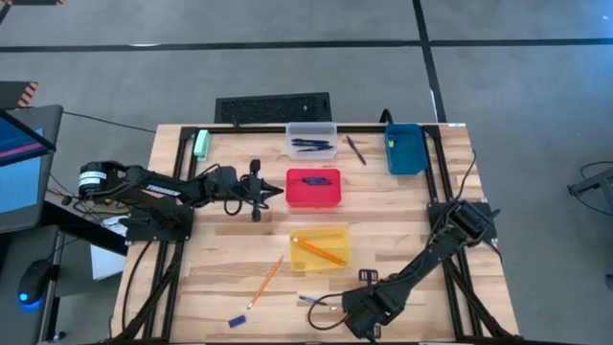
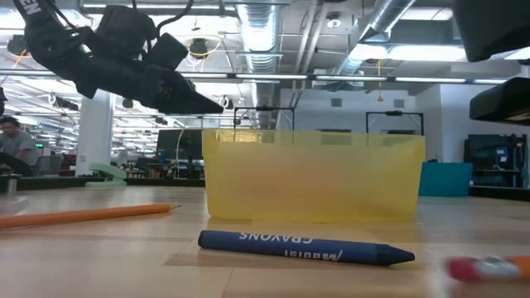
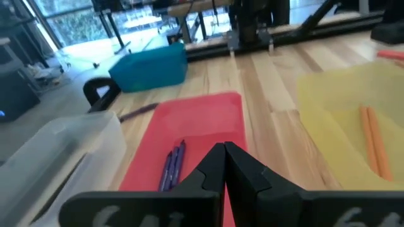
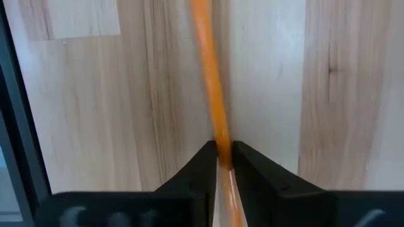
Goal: Sort crayons/erasers/pens/pencils in bins
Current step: Put the bottom right orange pencil into the yellow bin
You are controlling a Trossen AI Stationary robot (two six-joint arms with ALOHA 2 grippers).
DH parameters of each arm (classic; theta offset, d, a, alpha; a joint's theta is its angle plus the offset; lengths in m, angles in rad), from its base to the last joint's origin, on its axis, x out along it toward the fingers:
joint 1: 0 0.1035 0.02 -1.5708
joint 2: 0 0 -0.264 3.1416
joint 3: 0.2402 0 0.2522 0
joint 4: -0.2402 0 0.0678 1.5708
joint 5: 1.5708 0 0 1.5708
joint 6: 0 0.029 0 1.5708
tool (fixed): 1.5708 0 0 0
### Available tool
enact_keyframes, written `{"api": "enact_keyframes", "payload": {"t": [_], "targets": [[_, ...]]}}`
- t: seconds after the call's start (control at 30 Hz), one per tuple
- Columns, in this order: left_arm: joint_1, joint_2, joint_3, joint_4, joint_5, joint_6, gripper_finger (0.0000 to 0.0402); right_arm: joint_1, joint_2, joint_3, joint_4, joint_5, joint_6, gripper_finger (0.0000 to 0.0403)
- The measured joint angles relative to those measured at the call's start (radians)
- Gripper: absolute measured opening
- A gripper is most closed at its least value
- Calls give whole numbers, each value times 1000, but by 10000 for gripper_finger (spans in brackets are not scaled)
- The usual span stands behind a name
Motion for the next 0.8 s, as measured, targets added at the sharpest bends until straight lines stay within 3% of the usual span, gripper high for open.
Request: {"api": "enact_keyframes", "payload": {"t": [0.53,0.8], "targets": [[-27,0,0,22,-15,29,0,-61,-2,-2,8,23,16,46],[-27,0,0,18,-16,29,0,-75,-51,-7,-1,169,20,14]]}}
